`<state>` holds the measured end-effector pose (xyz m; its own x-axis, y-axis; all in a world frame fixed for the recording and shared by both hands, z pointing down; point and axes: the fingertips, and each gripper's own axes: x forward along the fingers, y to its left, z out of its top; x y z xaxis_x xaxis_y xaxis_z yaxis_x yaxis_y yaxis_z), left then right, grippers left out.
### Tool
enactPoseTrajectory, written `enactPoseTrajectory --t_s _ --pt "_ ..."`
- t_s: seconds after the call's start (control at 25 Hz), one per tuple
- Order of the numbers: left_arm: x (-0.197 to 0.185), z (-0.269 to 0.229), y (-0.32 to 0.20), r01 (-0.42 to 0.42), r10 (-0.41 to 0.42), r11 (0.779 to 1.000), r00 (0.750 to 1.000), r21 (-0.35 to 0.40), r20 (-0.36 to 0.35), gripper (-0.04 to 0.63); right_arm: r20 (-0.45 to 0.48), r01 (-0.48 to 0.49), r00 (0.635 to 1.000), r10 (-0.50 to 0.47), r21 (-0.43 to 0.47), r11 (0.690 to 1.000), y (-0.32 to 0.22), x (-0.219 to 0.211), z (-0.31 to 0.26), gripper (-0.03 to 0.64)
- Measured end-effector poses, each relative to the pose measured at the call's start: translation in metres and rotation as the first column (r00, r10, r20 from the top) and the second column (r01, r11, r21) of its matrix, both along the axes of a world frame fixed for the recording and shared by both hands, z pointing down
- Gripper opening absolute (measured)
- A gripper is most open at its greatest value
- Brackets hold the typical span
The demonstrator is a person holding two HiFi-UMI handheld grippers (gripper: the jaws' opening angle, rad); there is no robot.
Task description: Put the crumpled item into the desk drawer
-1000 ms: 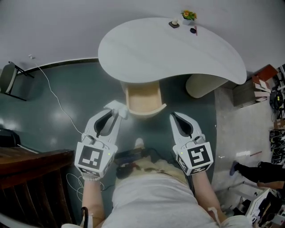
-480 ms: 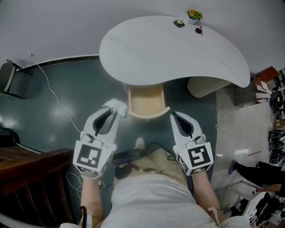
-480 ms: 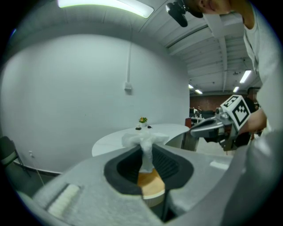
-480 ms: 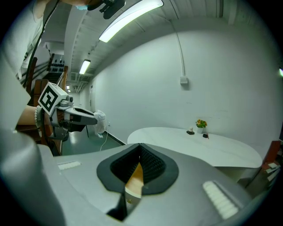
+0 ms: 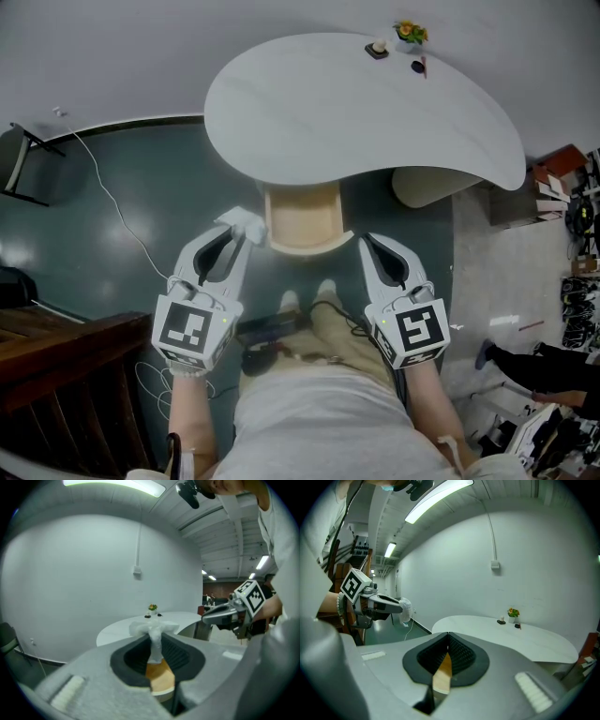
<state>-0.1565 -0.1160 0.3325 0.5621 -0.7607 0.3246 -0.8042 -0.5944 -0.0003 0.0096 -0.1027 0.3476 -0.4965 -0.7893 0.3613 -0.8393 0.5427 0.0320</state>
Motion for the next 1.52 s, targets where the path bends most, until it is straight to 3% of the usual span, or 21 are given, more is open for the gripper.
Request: enactPoseTrajectory --t_s 0.8,1.24,1.52 --pt "0.015 0.017 -0.024 0.010 -0.009 0.999 0.999 -0.041 0.040 0.064 0.006 0.017 1.000 -0.016 -0.044 0.999 -0.028 0.022 0.018 0.005" --pt "0.048 0.049 -0.049 -0.083 0.091 0.993 0.991 -0.083 0.102 0.064 -0.004 -0.015 1.000 0.015 -0.083 0.996 -0.037 0.043 0.035 0.005" --pt "0.070 0.086 -0.064 -0.120 0.139 0.982 0.982 -0.148 0.128 0.064 -0.003 -0.055 0.999 0.055 -0.111 0.992 -0.043 0.064 0.049 0.005"
